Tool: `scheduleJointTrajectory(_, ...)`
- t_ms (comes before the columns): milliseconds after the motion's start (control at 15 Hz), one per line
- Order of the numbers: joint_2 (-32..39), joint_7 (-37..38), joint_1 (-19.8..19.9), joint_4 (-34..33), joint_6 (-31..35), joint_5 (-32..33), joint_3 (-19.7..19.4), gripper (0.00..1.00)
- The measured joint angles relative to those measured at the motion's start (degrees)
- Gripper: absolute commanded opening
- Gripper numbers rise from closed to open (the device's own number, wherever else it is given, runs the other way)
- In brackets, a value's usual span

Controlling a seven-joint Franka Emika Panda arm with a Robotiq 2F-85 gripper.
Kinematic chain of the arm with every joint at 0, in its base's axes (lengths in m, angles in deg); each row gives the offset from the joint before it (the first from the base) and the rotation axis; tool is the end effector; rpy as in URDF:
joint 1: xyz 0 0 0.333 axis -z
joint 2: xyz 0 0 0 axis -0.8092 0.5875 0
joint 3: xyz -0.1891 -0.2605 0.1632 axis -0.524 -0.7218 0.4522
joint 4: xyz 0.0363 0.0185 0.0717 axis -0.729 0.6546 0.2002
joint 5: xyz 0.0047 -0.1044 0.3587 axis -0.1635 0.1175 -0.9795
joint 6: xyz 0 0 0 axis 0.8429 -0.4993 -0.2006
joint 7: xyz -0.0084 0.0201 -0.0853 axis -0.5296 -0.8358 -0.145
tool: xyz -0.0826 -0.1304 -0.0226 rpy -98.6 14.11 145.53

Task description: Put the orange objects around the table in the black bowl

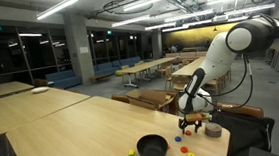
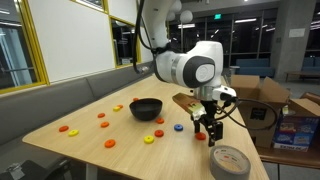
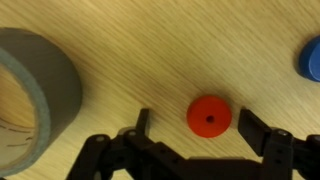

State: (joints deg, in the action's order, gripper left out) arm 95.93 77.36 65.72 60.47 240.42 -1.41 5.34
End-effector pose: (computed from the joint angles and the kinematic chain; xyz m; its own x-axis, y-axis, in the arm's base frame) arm 0.5393 -0.1966 0.1366 0.7322 -0.6807 0.0208 -0.6804 -0.7325 -0.0198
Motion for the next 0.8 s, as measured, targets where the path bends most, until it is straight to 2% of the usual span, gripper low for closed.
scheduleJointTrajectory(267,-0.1,0.0,0.0,-0.8,0.0,0.0,0.2,0.27)
scheduleJointTrajectory(333,-0.1,0.0,0.0,-0.9,0.0,0.0,0.2,0.22)
scheduleJointTrajectory(400,-0.1,0.0,0.0,-1.1,0.0,0.0,0.3,0.26)
scheduleJointTrajectory(800,-0.5,-0.1,-0.3,-1.4,-0.8,0.2,0.1,0.25)
